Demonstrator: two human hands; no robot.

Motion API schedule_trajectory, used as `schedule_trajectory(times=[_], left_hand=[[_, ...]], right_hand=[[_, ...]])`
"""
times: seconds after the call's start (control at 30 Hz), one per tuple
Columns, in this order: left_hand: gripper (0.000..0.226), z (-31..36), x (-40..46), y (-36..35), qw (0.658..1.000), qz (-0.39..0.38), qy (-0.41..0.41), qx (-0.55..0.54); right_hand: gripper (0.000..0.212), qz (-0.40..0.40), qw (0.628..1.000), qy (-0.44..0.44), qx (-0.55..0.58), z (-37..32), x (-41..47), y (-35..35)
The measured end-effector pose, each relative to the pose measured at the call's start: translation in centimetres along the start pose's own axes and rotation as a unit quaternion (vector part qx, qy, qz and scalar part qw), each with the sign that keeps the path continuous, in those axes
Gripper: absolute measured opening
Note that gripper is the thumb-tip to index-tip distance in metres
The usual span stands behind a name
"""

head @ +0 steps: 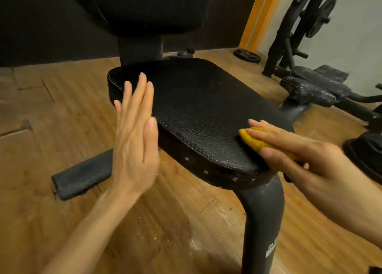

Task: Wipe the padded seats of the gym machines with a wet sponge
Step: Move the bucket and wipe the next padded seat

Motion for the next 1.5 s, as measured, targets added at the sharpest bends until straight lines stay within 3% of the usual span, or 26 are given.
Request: schedule_trajectory(times=[0.27,0.37,0.5,0.63,0.77,0.93,1.03,1.13,1.2,1.33,1.5], left_hand=[[0.053,-1.3,0.0,-0.2,0.999,-0.021,0.004,-0.040],[0.054,-1.5,0.1,0.1,0.999,-0.034,-0.011,-0.038],[0.052,-1.7,0.3,0.2,0.998,-0.039,-0.023,-0.049],[0.051,-1.7,0.4,0.3,0.996,-0.056,-0.028,-0.070],[0.053,-3.7,1.0,0.7,0.996,-0.033,0.004,-0.087],[0.054,-4.8,1.5,-0.2,0.995,-0.019,0.007,-0.094],[0.054,-4.5,1.6,-0.4,0.993,-0.005,0.000,-0.117],[0.053,-4.8,1.4,-0.3,0.994,-0.019,-0.001,-0.109],[0.053,-4.8,1.4,-0.2,0.995,-0.022,-0.010,-0.100],[0.053,-5.0,1.6,-0.1,0.995,-0.013,-0.020,-0.096],[0.055,-4.6,1.5,-0.4,0.994,0.001,-0.010,-0.108]], right_hand=[[0.038,-0.032,0.998,0.051,-0.009,-4.5,7.4,-4.9],[0.040,-0.030,0.997,0.073,-0.011,-4.3,4.0,-3.8],[0.048,-0.031,0.990,0.094,-0.097,-4.2,-1.0,-2.9],[0.039,-0.007,0.993,0.089,-0.077,-5.7,4.5,-4.9],[0.040,-0.031,0.991,0.102,-0.079,-6.7,8.1,-7.0],[0.043,-0.051,0.963,0.161,-0.208,-6.6,0.6,-5.4],[0.039,-0.045,0.940,0.165,-0.295,-7.2,4.0,-8.0],[0.039,-0.076,0.892,0.199,-0.400,-8.0,8.2,-11.1],[0.036,-0.085,0.885,0.214,-0.405,-7.3,6.7,-10.3],[0.043,-0.107,0.919,0.176,-0.336,-6.0,-0.3,-7.3],[0.037,-0.076,0.868,0.209,-0.445,-7.9,5.2,-10.3]])
Point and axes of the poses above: each hand's wrist, its own x-axis towards the middle knuckle, its own y-axis out of the back of the hand, z = x × y, the point moved 6 cm from there along x, towards the middle knuckle, and after that the axes turned 15 degrees about y, right-handed, at the moved point
